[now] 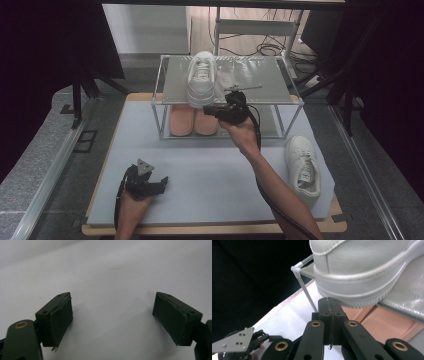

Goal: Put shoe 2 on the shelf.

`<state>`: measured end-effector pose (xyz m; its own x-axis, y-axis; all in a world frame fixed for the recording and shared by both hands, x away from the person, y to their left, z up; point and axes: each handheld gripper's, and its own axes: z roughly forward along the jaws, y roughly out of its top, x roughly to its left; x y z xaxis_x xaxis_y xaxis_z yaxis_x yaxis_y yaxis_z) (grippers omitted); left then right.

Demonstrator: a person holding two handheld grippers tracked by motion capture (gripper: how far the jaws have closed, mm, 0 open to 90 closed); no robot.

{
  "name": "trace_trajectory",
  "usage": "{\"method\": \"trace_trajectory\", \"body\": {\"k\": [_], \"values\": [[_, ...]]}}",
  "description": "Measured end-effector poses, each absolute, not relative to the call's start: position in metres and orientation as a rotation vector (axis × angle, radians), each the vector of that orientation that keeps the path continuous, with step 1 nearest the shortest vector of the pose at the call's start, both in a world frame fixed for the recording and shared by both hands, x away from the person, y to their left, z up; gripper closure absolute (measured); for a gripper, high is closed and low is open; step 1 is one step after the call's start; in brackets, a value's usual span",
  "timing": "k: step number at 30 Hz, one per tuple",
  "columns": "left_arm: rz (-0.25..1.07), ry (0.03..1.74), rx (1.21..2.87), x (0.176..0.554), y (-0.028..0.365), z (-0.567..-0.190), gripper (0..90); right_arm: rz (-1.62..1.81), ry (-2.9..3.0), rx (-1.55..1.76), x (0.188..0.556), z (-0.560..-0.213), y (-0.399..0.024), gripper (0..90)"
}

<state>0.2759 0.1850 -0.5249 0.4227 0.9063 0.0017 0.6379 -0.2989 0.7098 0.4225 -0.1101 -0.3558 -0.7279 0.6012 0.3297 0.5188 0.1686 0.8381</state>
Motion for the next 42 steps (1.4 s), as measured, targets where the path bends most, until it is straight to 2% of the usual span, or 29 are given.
{"method": "trace_trajectory", "body": {"k": [13,30,38,42], "values": [[0.543,1.298,2.048,0.276,0.185,-0.525,16.4,1.339,2.443,1.035,0.401,-0.377,-0.132,83.6],[0.542,1.298,2.052,0.276,0.186,-0.525,16.3,1.100,2.379,1.107,0.376,-0.402,-0.199,83.7],[0.542,1.301,2.050,0.276,0.186,-0.525,16.3,1.045,2.320,1.176,0.365,-0.403,-0.239,79.7],[0.541,1.302,2.048,0.276,0.185,-0.525,16.3,1.011,2.284,1.194,0.360,-0.401,-0.256,84.1]]}}
